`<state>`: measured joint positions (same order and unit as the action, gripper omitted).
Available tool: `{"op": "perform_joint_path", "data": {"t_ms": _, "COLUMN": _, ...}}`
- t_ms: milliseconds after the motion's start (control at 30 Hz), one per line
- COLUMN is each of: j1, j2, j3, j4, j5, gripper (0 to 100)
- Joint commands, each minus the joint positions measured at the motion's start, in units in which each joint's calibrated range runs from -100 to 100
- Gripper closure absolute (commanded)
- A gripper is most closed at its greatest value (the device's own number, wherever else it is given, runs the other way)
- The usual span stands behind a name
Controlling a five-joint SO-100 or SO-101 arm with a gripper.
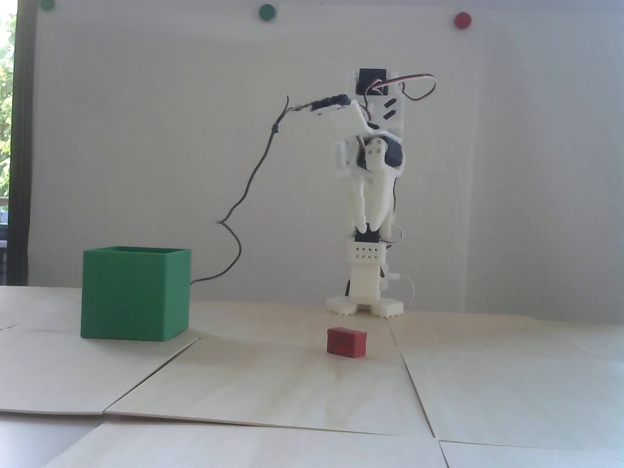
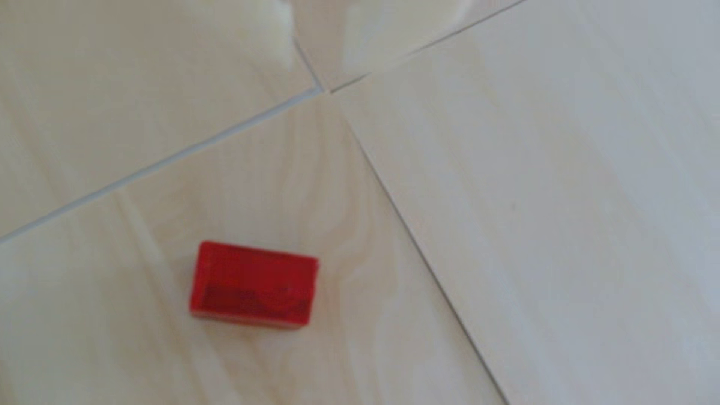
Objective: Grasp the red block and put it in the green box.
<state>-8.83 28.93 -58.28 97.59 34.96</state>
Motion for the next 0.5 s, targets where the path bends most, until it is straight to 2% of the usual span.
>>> {"op": "perform_joint_path", "data": {"t_ms": 0, "j1": -0.2, "j2": -0.4, "j3": 3.7, "j4": 1.8, "j5": -0.2, "gripper": 97}}
{"op": "perform_joint_path", "data": {"t_ms": 167, "j1": 2.8, "j2": 0.1, "j3": 11.7, "j4": 1.2, "j5": 0.1, "gripper": 97}}
{"op": "perform_joint_path", "data": {"t_ms": 333, "j1": 6.4, "j2": 0.3, "j3": 12.3, "j4": 0.8, "j5": 0.2, "gripper": 97}}
{"op": "perform_joint_path", "data": {"t_ms": 467, "j1": 9.6, "j2": 0.4, "j3": 12.8, "j4": -4.2, "j5": 0.2, "gripper": 97}}
